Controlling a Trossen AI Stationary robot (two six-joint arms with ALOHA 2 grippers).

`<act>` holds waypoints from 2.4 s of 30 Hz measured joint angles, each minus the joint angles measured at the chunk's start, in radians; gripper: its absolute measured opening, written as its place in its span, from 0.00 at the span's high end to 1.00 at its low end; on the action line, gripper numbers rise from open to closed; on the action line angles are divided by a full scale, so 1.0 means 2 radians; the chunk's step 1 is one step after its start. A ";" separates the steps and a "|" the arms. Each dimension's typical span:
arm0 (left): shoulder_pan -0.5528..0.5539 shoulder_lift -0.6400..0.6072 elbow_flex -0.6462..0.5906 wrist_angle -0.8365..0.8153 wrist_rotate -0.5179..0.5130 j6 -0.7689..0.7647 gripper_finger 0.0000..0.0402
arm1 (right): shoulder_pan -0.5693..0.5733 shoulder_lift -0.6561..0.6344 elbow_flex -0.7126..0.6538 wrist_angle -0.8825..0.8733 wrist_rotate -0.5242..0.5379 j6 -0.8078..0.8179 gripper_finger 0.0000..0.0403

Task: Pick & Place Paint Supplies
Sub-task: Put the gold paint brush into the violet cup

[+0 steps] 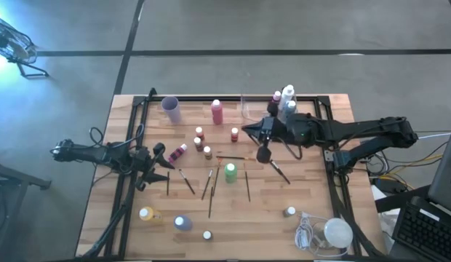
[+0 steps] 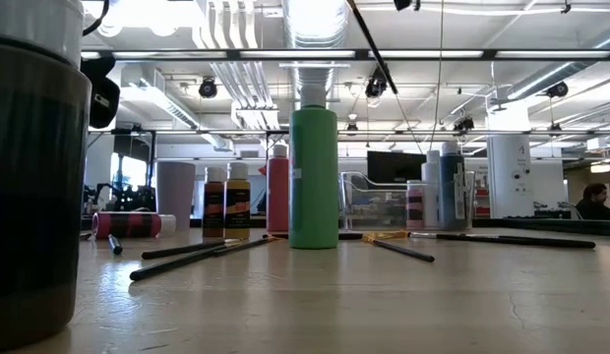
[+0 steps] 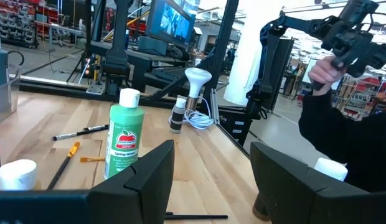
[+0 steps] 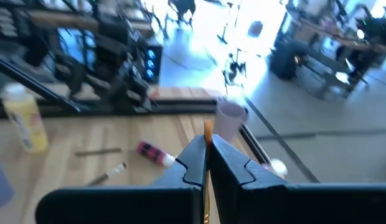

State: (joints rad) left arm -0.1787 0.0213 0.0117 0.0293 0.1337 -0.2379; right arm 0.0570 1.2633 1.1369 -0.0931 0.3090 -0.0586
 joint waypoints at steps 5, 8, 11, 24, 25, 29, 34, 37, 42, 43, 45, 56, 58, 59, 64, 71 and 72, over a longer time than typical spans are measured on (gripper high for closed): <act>0.000 0.000 0.000 0.004 -0.006 0.005 0.46 | 0.000 0.000 -0.020 0.062 -0.064 -0.014 0.98; 0.000 0.001 -0.001 0.023 -0.025 0.025 0.46 | 0.000 0.000 -0.033 0.083 -0.086 -0.014 0.98; 0.000 0.001 -0.001 0.047 -0.060 0.029 0.46 | 0.001 0.000 -0.047 0.109 -0.090 -0.016 0.98; 0.000 0.008 0.000 0.153 -0.136 0.076 0.46 | 0.008 0.009 -0.068 0.243 -0.133 -0.053 0.98; 0.001 0.012 0.000 0.172 -0.141 0.092 0.46 | 0.008 0.013 -0.068 0.252 -0.133 -0.053 0.98; 0.000 0.035 0.000 0.223 -0.146 0.139 0.46 | 0.007 0.038 -0.066 0.273 -0.133 -0.056 0.98; 0.000 0.079 0.001 0.259 -0.147 0.162 0.46 | 0.010 0.081 -0.048 0.285 -0.133 -0.065 0.98; 0.000 0.118 0.016 0.262 -0.147 0.174 0.46 | 0.014 0.112 -0.036 0.299 -0.134 -0.075 0.98; 0.000 0.202 0.059 0.264 -0.147 0.209 0.46 | 0.019 0.148 -0.022 0.304 -0.134 -0.105 0.98; 0.000 0.220 0.069 0.269 -0.147 0.214 0.46 | 0.019 0.154 -0.021 0.311 -0.134 -0.105 0.98; 0.000 0.254 0.087 0.273 -0.147 0.224 0.46 | 0.019 0.167 -0.022 0.331 -0.133 -0.107 0.98; 0.000 0.443 0.188 0.263 -0.184 0.267 0.46 | 0.021 0.206 -0.026 0.389 -0.132 -0.122 0.98; 0.000 0.467 0.212 0.278 -0.194 0.276 0.46 | 0.024 0.204 -0.026 0.390 -0.132 -0.122 0.98; 0.000 0.476 0.221 0.281 -0.195 0.278 0.46 | 0.026 0.203 -0.026 0.390 -0.132 -0.123 0.98; 0.000 0.508 0.256 0.267 -0.196 0.292 0.46 | 0.035 0.203 -0.027 0.389 -0.132 -0.130 0.98; 0.000 0.513 0.276 0.265 -0.190 0.298 0.46 | 0.037 0.203 -0.027 0.389 -0.128 -0.133 0.98; 0.000 0.512 0.278 0.269 -0.189 0.297 0.46 | 0.037 0.203 -0.027 0.390 -0.127 -0.134 0.98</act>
State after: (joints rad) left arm -0.1787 1.0461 0.5672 0.5668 -0.2436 0.3569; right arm 0.1310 1.6691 1.0821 0.6867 0.0541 -0.3257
